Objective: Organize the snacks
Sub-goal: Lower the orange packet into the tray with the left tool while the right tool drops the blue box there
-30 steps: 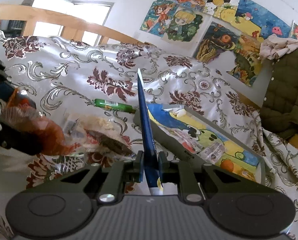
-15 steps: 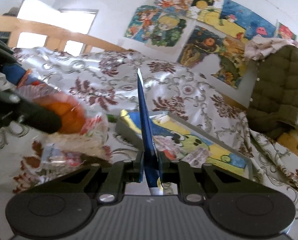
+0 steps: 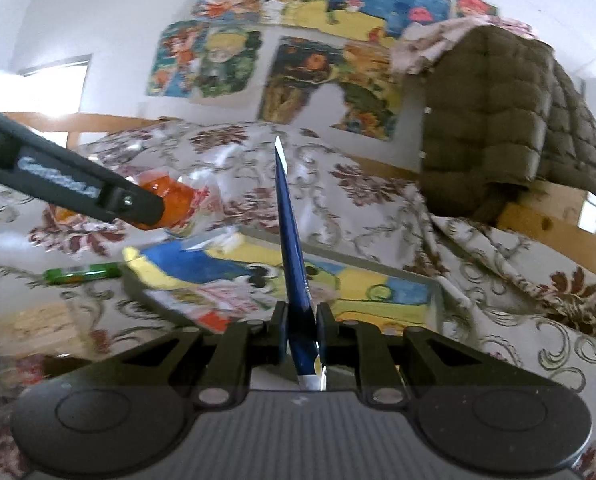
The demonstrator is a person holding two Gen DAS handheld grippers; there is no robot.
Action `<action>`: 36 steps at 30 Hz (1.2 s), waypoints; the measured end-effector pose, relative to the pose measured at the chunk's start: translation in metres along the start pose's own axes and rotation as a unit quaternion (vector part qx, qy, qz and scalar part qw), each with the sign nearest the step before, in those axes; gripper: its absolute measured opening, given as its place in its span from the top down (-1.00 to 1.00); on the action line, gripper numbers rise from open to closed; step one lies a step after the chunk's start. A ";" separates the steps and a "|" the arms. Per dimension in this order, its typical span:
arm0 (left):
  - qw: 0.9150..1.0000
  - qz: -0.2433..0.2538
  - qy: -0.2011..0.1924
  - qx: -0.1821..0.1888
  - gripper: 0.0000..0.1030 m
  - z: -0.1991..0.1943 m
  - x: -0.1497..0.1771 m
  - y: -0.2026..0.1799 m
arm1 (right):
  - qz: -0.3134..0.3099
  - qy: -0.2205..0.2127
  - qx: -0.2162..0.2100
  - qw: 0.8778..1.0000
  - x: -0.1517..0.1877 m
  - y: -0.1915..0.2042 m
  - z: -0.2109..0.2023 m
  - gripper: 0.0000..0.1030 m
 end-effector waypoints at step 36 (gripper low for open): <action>0.998 -0.032 0.062 -0.010 -0.82 0.103 0.025 -0.023 | -0.008 0.023 0.056 0.998 0.020 -0.042 0.059 0.01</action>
Point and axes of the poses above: each gripper's, at about its wrist camera, not at the fingertips, and z roughly the way its jaws point, y to its left, x to its underside, the point moved 6 cm from there along z, roughly the way its jaws point, and after that the axes turned 10 degrees about -z, right-handed, at the moved point
